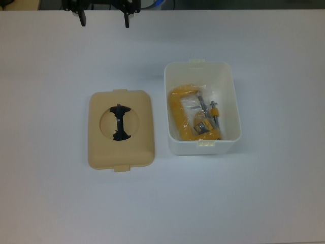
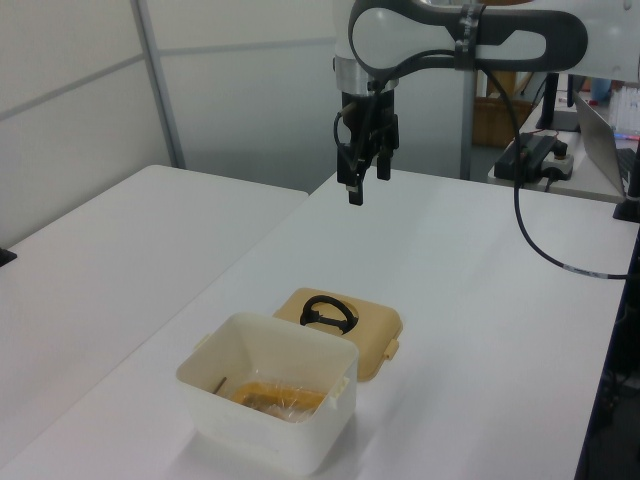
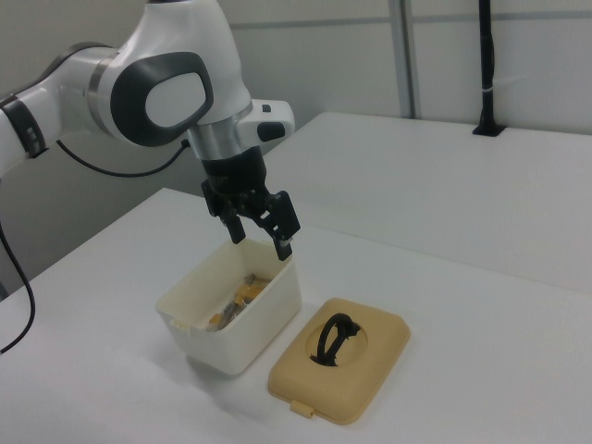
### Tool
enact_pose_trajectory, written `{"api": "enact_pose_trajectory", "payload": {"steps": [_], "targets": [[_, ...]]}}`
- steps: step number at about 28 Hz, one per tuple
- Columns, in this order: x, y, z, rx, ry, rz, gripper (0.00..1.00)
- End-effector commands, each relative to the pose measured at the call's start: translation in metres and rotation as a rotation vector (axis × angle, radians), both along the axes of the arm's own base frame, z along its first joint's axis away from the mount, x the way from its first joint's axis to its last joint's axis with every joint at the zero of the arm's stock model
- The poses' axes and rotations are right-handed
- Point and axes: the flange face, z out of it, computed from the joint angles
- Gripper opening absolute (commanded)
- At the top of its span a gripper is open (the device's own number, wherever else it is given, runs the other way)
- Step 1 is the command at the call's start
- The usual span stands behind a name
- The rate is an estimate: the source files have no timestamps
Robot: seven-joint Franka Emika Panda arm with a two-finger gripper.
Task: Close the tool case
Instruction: 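Move the open gripper down over the black handle of the beige lid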
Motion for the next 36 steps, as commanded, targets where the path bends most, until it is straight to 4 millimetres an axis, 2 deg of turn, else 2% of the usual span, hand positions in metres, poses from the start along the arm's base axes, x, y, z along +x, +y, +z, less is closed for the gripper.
{"api": "enact_pose_trajectory", "payload": {"steps": [1, 7, 14, 23, 27, 36], "targets": [[0.014, 0.009, -0.03, 0.02, 0.027, 0.014, 1.0], [0.019, 0.02, -0.037, 0.013, 0.02, 0.036, 1.0], [0.024, 0.016, -0.044, 0.001, 0.009, 0.045, 1.0], [0.036, 0.012, -0.074, -0.001, -0.046, 0.042, 1.0], [0.037, 0.01, -0.079, -0.001, -0.038, 0.037, 1.0], [0.05, 0.003, -0.114, -0.012, -0.015, 0.031, 1.0]]}}
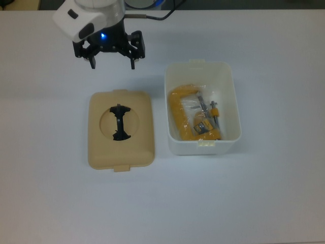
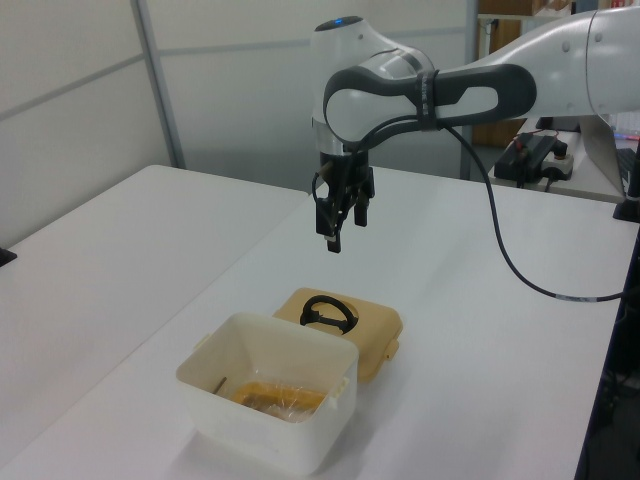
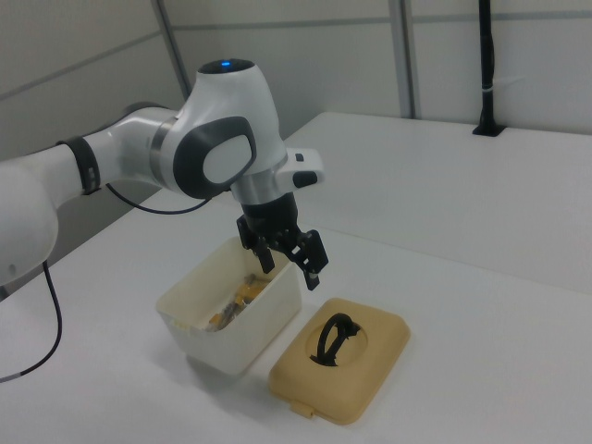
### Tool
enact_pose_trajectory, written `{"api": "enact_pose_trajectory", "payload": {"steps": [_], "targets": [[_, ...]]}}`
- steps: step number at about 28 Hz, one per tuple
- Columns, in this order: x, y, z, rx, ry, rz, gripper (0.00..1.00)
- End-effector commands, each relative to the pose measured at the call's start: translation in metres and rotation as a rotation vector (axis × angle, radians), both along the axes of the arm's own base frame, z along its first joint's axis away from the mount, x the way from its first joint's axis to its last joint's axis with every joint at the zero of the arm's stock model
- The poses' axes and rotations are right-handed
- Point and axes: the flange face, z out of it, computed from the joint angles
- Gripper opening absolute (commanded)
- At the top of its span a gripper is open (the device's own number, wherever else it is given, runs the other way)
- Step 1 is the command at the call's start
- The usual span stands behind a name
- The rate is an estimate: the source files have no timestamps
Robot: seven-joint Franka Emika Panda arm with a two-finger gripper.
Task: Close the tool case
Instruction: 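Move the open gripper down over the black handle of the beige lid, then close the gripper on the black handle of the beige lid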
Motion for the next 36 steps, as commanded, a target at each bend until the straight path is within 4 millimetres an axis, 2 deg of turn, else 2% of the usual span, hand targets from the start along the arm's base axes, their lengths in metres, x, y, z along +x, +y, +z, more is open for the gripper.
{"api": "enact_pose_trajectory", "payload": {"steps": [1, 2, 4, 8, 15, 22, 30, 36], "targets": [[0.009, -0.009, -0.025, -0.022, -0.011, 0.012, 1.0], [0.011, -0.012, -0.031, -0.028, -0.011, 0.009, 1.0], [0.02, -0.025, -0.06, -0.052, -0.016, 0.003, 1.0], [0.032, -0.032, -0.102, -0.063, -0.038, 0.006, 1.0], [0.035, -0.04, -0.114, -0.085, -0.031, 0.01, 1.0], [0.03, -0.036, -0.129, -0.089, -0.002, 0.055, 1.0], [0.03, -0.009, -0.134, -0.088, 0.001, 0.102, 1.0], [0.032, 0.002, -0.142, -0.086, -0.007, 0.121, 1.0]]}}
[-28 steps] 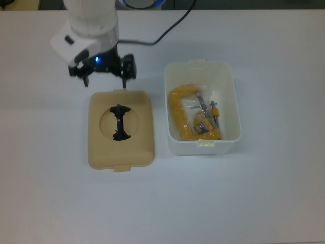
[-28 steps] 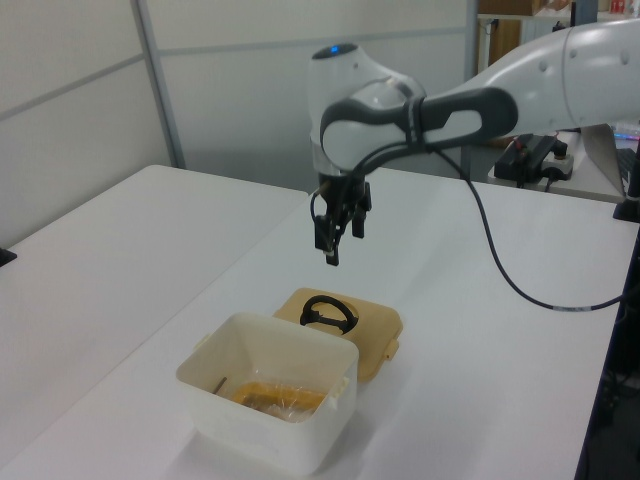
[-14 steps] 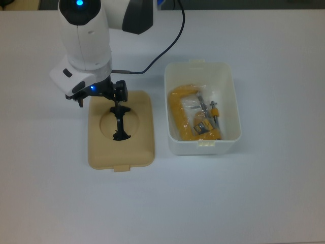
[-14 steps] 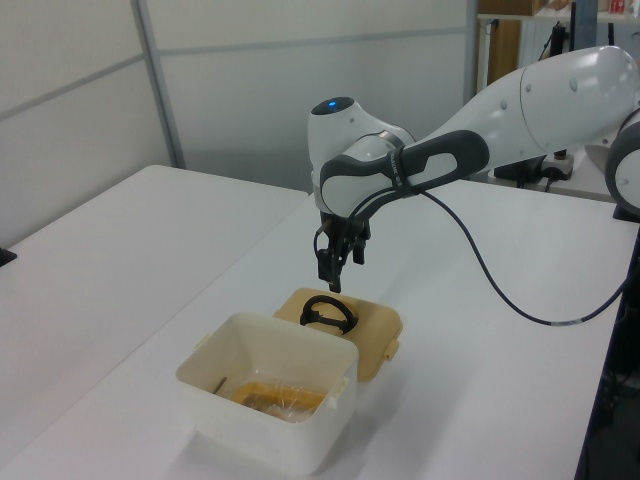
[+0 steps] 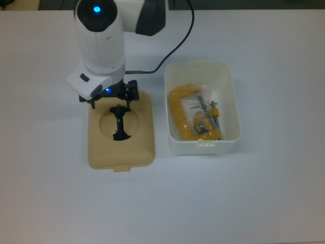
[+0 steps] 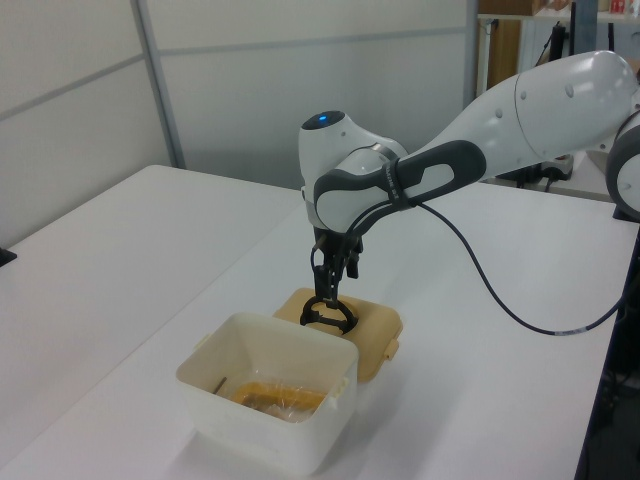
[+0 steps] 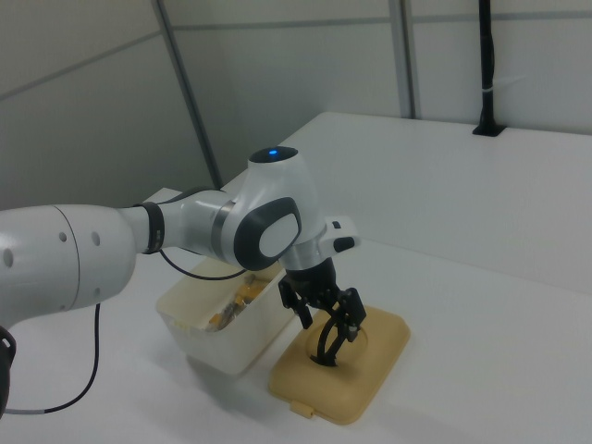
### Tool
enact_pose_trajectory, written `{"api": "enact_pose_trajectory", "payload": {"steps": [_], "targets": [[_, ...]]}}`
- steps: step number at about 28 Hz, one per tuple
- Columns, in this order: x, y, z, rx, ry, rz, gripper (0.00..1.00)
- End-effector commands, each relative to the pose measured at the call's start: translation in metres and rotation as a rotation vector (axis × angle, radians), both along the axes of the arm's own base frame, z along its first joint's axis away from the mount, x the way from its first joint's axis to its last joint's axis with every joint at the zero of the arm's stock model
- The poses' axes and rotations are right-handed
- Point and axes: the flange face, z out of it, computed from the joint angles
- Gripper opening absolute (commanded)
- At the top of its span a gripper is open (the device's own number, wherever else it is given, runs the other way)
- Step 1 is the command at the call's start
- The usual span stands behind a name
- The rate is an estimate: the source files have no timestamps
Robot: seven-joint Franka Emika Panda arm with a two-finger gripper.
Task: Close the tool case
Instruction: 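Close the gripper on the black handle of the beige lid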
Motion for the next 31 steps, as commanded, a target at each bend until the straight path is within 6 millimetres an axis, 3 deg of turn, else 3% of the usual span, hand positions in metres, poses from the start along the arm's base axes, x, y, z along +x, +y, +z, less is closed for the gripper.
{"api": "enact_pose_trajectory", "payload": {"steps": [1, 6, 13, 14, 15, 20, 29, 31], "targets": [[-0.001, 0.007, -0.008, -0.014, -0.022, 0.034, 1.0], [0.005, 0.008, -0.021, -0.011, -0.033, 0.034, 0.93], [0.009, 0.01, -0.027, -0.011, -0.052, 0.046, 0.66], [0.009, 0.01, -0.026, -0.011, -0.052, 0.046, 0.6], [0.009, 0.01, -0.025, -0.011, -0.053, 0.048, 0.45], [0.01, 0.011, -0.024, -0.01, -0.057, 0.049, 0.14], [0.008, 0.01, -0.013, -0.01, -0.064, 0.044, 0.11], [0.008, 0.01, -0.011, -0.008, -0.065, 0.042, 0.06]]}}
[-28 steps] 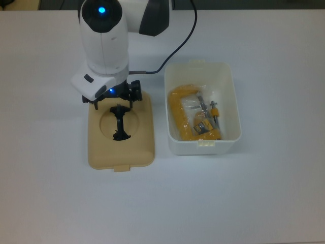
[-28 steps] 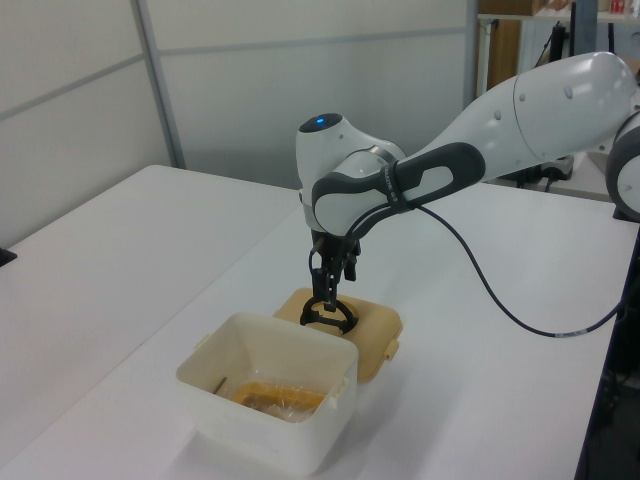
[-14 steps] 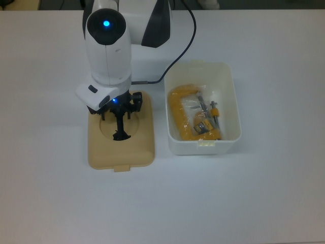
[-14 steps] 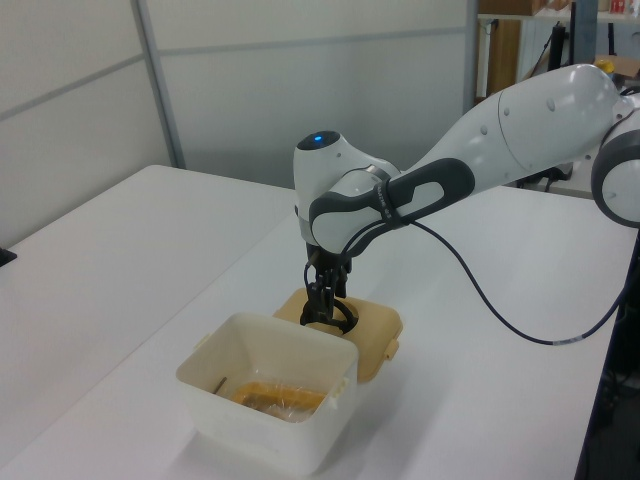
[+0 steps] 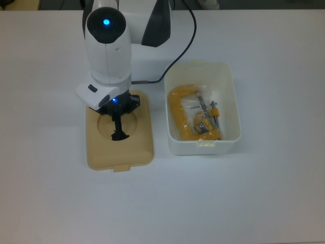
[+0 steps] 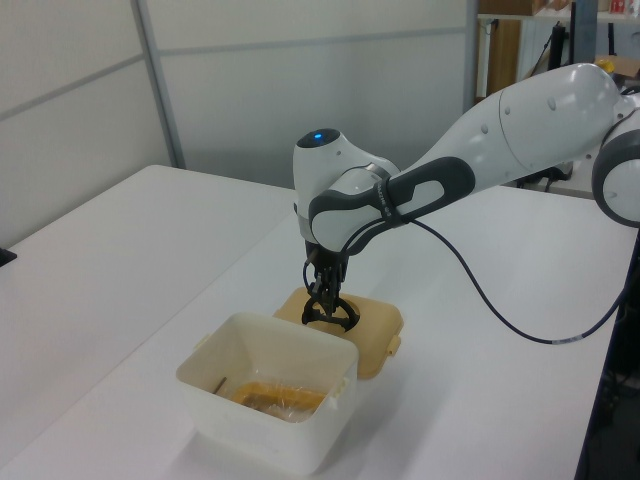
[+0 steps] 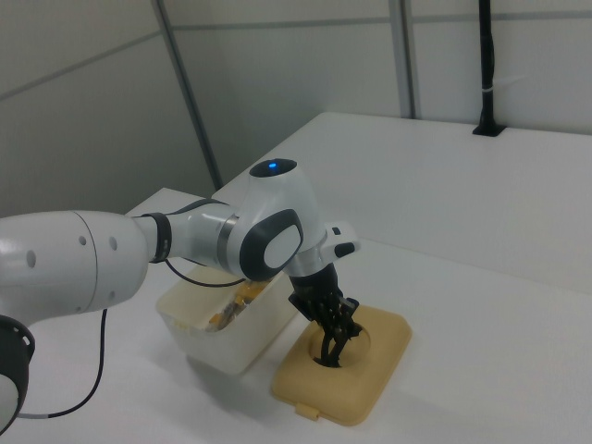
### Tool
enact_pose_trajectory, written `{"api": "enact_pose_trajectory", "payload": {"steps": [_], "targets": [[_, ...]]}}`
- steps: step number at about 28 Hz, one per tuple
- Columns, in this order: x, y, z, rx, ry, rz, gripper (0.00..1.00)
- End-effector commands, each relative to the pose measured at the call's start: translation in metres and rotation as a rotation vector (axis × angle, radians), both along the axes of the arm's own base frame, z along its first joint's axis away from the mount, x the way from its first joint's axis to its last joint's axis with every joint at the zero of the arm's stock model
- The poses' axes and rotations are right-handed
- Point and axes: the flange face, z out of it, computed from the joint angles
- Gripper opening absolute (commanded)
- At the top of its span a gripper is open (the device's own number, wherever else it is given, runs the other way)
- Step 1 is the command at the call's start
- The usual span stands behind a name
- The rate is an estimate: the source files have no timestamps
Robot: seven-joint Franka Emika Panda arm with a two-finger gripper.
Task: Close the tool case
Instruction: 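Close the gripper on the black handle of the beige lid, then lift the beige lid and carry it over the white case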
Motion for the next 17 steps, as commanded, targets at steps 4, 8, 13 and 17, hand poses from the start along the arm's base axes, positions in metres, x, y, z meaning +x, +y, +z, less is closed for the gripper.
{"api": "enact_pose_trajectory", "payload": {"steps": [4, 8, 13, 17], "targets": [[-0.008, -0.003, 0.029, -0.008, -0.027, 0.006, 0.0], [-0.013, -0.012, 0.06, -0.007, -0.032, -0.018, 0.0], [-0.022, -0.029, 0.106, -0.003, -0.026, -0.053, 0.0], [-0.03, -0.035, 0.144, 0.019, -0.058, -0.078, 0.0]]}}
